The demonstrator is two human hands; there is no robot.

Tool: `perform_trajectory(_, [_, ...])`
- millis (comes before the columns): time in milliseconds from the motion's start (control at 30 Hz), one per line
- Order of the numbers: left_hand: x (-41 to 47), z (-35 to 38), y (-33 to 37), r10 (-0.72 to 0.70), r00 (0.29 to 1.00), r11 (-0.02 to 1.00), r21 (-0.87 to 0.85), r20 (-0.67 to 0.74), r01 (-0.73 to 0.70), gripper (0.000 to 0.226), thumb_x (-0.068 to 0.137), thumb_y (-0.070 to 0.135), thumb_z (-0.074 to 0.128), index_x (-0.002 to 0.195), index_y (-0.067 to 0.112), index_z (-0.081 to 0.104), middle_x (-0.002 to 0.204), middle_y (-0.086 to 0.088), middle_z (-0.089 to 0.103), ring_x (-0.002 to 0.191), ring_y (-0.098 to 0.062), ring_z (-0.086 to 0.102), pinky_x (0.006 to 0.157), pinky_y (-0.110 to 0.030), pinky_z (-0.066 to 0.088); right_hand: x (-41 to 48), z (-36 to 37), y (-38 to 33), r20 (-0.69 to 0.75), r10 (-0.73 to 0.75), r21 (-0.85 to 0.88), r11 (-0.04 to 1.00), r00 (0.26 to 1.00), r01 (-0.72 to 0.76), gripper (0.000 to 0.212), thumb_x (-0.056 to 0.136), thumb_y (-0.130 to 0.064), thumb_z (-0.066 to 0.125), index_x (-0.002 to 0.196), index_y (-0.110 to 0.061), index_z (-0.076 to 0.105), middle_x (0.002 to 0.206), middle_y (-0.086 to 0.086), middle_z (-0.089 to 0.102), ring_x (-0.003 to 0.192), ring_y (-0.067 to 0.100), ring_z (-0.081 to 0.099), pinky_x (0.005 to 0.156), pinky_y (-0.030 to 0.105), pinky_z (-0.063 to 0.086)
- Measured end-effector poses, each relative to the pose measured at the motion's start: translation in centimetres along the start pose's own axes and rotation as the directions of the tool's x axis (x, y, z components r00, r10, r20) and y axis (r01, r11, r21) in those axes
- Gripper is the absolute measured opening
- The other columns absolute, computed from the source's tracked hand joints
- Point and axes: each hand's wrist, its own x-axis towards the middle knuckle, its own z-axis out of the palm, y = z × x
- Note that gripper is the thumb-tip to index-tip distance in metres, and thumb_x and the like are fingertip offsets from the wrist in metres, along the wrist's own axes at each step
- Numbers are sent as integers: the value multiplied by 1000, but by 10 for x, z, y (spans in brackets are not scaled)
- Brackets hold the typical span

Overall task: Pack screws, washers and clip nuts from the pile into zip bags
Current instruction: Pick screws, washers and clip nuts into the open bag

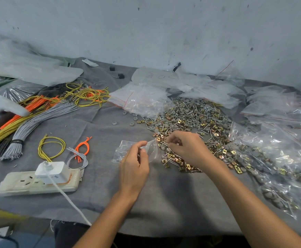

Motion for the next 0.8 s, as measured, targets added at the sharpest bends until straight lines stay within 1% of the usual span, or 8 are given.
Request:
perform_trajectory(133, [0,1,-2,3,1000,1000,-14,3,-3,29,96,30,47,117,27,66,96,11,69,85,-7,60,75,-21,41,2,12,7,216,-13,-243,968,976,67,7,91,-26,67,91,-31,73,90,-9,65,86,15,64,77,35,52])
perform_trajectory(200, [0,1,-2,3,1000,1000,-17,5,-3,29,96,30,47,118,26,66,97,11,69,85,-7,60,76,-23,43,3,20,7,242,-27,-310,945,970,103,8,91,-31,67,91,-28,74,91,-5,63,91,21,64,76,34,51])
perform_trajectory(300, [0,1,-3,6,1000,1000,-9,3,-6,29,96,30,47,117,27,66,96,13,69,84,-5,59,74,-21,42,4,28,7,199,-39,-386,915,979,115,16,90,-37,66,80,-24,70,85,-4,62,88,25,64,65,32,45])
perform_trajectory(400, [0,1,-4,5,1000,1000,-9,6,-5,28,97,31,46,117,29,65,95,15,67,82,-3,58,73,-19,40,6,30,7,218,-32,-413,903,975,122,16,88,-38,68,85,-24,72,91,-2,65,91,25,64,68,33,50])
perform_trajectory(533, [0,1,-4,8,1000,1000,3,5,-8,28,96,31,47,117,29,65,97,16,68,85,-3,60,75,-17,40,5,26,4,334,-27,-388,907,942,164,8,88,-34,70,89,-26,67,97,-4,61,97,24,61,82,38,52])
perform_trajectory(633, [1,1,-4,8,1000,1000,6,6,-8,28,97,29,47,118,28,65,97,15,68,85,-3,59,74,-14,38,0,22,2,249,-52,-251,961,967,116,3,87,-25,66,86,-23,64,84,-8,65,85,19,62,75,32,48])
perform_trajectory(733, [1,0,-3,17,1000,1000,5,5,-17,24,99,22,51,118,25,66,98,11,69,86,-6,60,75,-17,39,-3,15,-6,145,-18,43,999,989,12,7,85,-18,67,84,-24,65,69,-8,66,68,7,59,65,29,46])
perform_trajectory(800, [1,1,-4,16,1000,1000,3,3,-16,24,99,20,52,119,24,66,98,9,70,87,-8,61,75,-19,39,-4,14,-13,137,-18,259,966,990,-19,13,84,-9,69,85,-21,68,73,-4,70,69,7,63,68,28,50])
